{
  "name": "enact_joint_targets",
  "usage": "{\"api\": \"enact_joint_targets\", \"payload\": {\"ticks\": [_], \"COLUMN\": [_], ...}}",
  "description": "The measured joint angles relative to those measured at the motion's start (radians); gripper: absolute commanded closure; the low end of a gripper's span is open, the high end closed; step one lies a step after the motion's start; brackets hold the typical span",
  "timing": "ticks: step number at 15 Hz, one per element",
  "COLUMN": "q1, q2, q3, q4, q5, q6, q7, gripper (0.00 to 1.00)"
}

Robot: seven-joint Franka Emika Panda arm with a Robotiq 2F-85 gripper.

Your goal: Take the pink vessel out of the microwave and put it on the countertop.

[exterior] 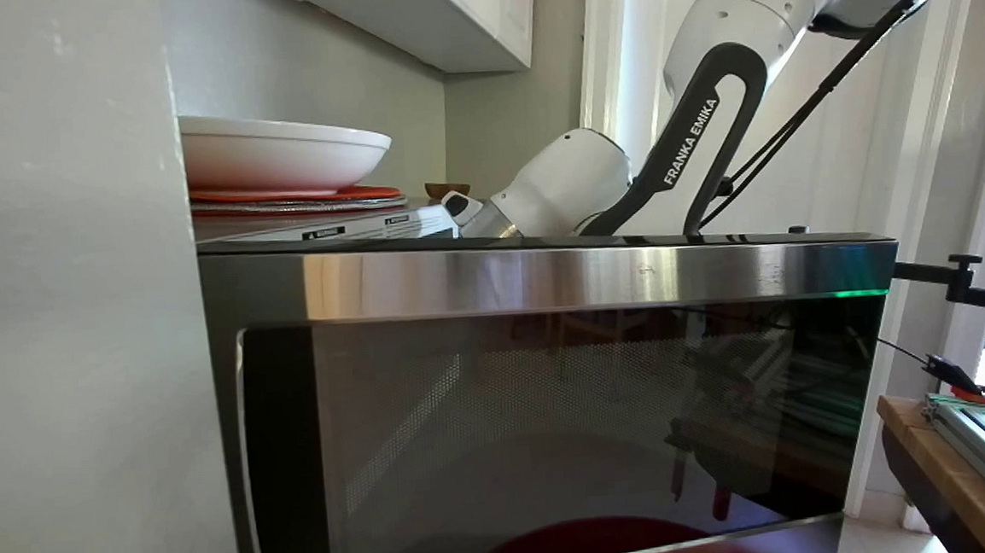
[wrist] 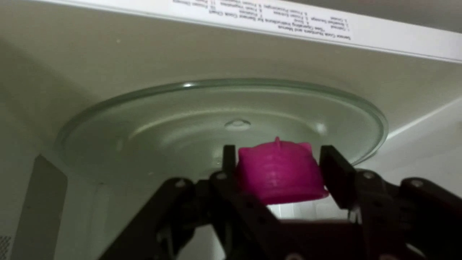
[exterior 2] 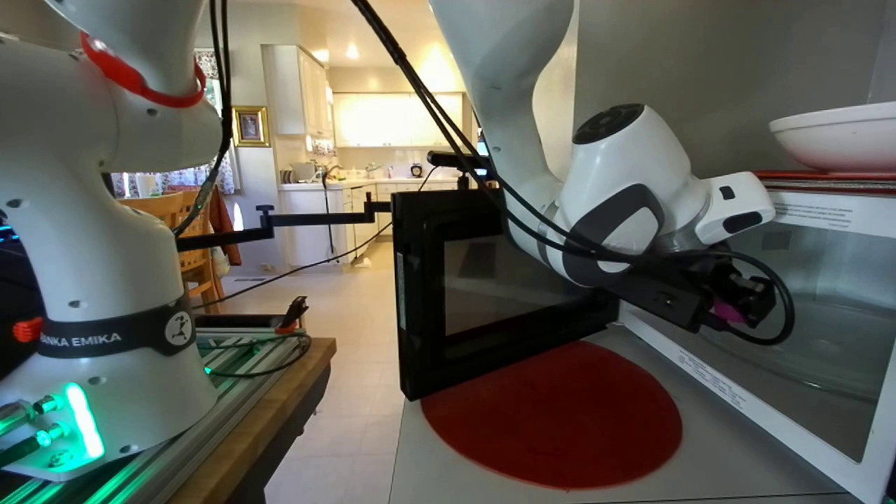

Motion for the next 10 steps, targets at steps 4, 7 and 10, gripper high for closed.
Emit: {"api": "enact_joint_targets", "payload": {"ticks": [4,7,10], "q1": [-0.061,-0.105,-0.172], "q2": [-0.045,-0.073,-0.109], "q3": [0.042,0.069,0.12], "q4": [-0.06,-0.101,-0.143], "q5": [-0.055,-0.091,-0.133], "q6": [-0.011,-0.025,-0.103], "q7": [0.0,0.0,0.001], "gripper": [0.65,0.65,0.65]}}
